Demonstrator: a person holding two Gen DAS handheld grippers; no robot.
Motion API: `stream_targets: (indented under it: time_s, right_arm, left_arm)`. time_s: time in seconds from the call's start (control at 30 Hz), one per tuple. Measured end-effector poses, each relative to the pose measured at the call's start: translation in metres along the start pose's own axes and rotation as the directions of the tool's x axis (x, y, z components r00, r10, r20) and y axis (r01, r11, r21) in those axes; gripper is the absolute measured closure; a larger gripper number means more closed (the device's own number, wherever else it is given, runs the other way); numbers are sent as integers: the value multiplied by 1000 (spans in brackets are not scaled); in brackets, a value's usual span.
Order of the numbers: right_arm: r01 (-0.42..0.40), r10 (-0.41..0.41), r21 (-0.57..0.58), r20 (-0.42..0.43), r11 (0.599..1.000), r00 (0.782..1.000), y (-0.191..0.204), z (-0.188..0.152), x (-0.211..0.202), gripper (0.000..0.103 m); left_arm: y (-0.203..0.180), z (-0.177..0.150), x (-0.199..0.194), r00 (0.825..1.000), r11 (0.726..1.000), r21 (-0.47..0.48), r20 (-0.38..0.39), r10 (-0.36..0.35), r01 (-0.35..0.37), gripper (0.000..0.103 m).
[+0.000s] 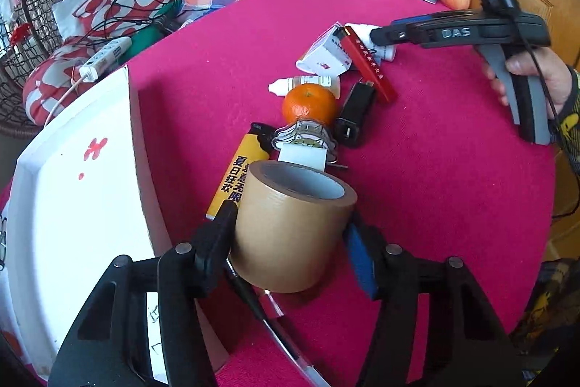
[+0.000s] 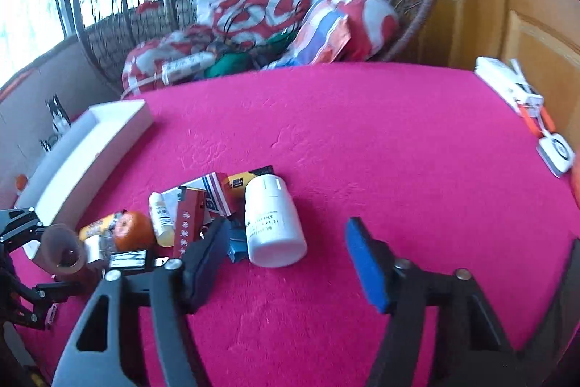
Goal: Organize rigid objects
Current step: 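Grasp the brown tape roll with the left gripper while the right gripper grasps the white pill bottle, then carry the tape roll with the left gripper while the right gripper carries the pill bottle to the white tray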
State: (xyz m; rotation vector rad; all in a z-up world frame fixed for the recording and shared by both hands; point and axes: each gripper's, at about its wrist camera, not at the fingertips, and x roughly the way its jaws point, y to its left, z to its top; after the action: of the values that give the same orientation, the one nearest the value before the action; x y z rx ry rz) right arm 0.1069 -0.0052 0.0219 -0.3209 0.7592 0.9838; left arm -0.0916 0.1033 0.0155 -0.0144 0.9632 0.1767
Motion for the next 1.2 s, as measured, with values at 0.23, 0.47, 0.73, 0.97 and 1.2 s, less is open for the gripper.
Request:
stream_targets:
  time_s: [0.23, 0.47, 0.73, 0.97, 1.2]
  right_arm:
    - [5, -8, -41, -74, 999, 997, 5, 5, 28, 67]
    - [3, -4, 16, 55, 1000, 998, 4, -5, -15, 68]
    - [-54, 33, 73, 266, 996, 963, 22, -15, -89, 68]
    - [-65, 47, 27, 437, 998, 898, 48, -6, -146, 67]
    - [-90, 76, -1, 531, 996, 844, 58, -3, -183, 67]
  left_arm:
    - [4, -2, 1, 1000, 1000, -26, 5, 0, 0, 49]
    - [7, -7, -12, 998, 995, -101, 69, -1, 8, 49]
    - [4, 1, -61, 976, 987, -158, 217, 26, 8, 49]
    - [12, 2, -124, 918, 970, -243, 381, 113, -18, 49]
    - [36, -11, -185, 844, 936, -348, 485, 229, -54, 49]
